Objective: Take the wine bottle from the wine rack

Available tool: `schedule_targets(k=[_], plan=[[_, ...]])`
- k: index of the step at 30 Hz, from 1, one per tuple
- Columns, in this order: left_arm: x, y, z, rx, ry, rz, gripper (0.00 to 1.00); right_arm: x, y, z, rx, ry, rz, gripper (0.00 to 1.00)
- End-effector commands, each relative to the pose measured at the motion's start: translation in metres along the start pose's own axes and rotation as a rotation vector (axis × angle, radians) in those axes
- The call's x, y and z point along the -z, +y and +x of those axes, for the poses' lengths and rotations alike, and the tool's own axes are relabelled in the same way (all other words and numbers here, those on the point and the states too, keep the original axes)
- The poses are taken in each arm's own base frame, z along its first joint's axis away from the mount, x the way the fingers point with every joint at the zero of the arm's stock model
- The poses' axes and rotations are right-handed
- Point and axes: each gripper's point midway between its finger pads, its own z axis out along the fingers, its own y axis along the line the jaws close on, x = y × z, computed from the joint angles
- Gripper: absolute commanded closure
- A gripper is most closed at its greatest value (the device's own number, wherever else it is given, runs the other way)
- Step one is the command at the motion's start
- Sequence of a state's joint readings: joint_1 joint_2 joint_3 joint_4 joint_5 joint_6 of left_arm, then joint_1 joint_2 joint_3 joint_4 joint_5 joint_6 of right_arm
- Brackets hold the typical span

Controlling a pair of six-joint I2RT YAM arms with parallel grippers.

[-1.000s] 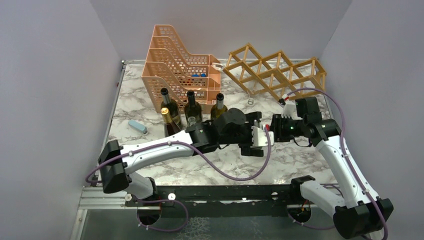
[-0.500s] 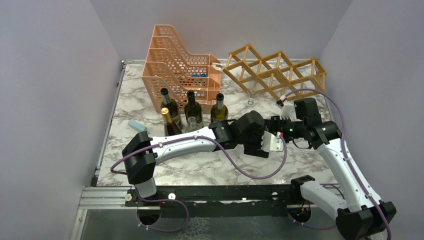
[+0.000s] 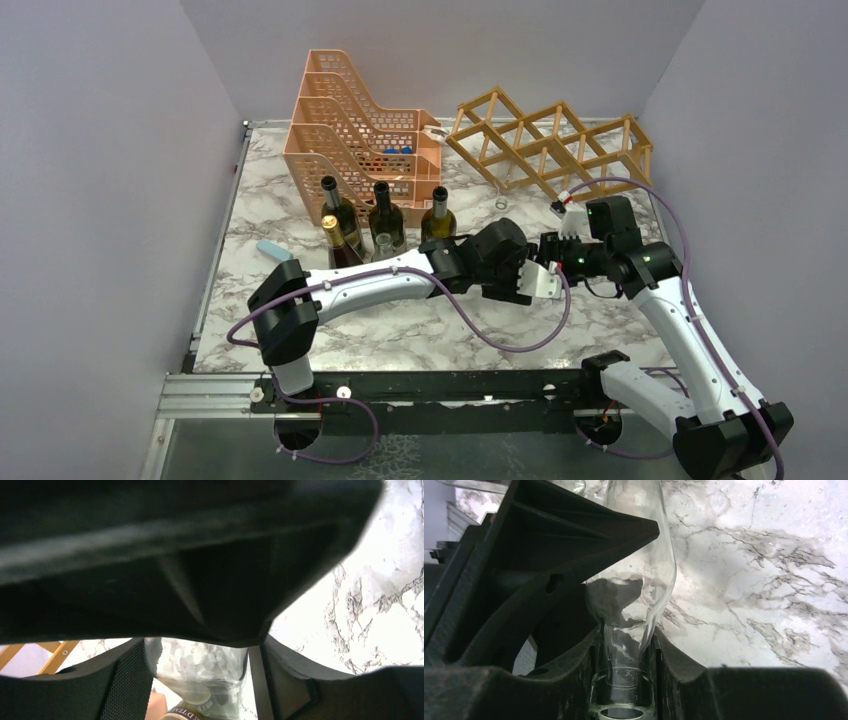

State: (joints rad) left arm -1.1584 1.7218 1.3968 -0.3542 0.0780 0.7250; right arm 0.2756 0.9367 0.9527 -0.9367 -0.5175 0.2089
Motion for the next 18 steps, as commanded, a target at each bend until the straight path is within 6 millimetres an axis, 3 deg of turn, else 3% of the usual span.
schedule_targets(k=[1,4,5,8,14,18], plan=[[-0.001,0.007,-0.003,0.003,-0.003,-0.005,0.42,0.008,0.017,-0.015,0.058,-0.065,-0.060,0.96],[0.003,0.010,-0.008,0.037,-0.023,-0.018,0.52,0.010,0.016,-0.017,0.059,-0.069,-0.049,0.89],[0.006,0.012,-0.010,0.057,-0.030,-0.031,0.54,0.011,0.015,-0.018,0.056,-0.074,-0.037,0.79],[0.019,0.016,-0.017,0.118,-0.074,-0.078,0.58,0.013,0.005,-0.022,0.044,-0.090,0.031,0.59],[0.047,0.009,-0.018,0.252,-0.162,-0.139,0.60,0.031,0.000,-0.044,0.073,-0.168,0.120,0.26],[0.067,0.005,-0.019,0.340,-0.234,-0.183,0.60,0.047,-0.001,-0.064,0.086,-0.239,0.186,0.14]])
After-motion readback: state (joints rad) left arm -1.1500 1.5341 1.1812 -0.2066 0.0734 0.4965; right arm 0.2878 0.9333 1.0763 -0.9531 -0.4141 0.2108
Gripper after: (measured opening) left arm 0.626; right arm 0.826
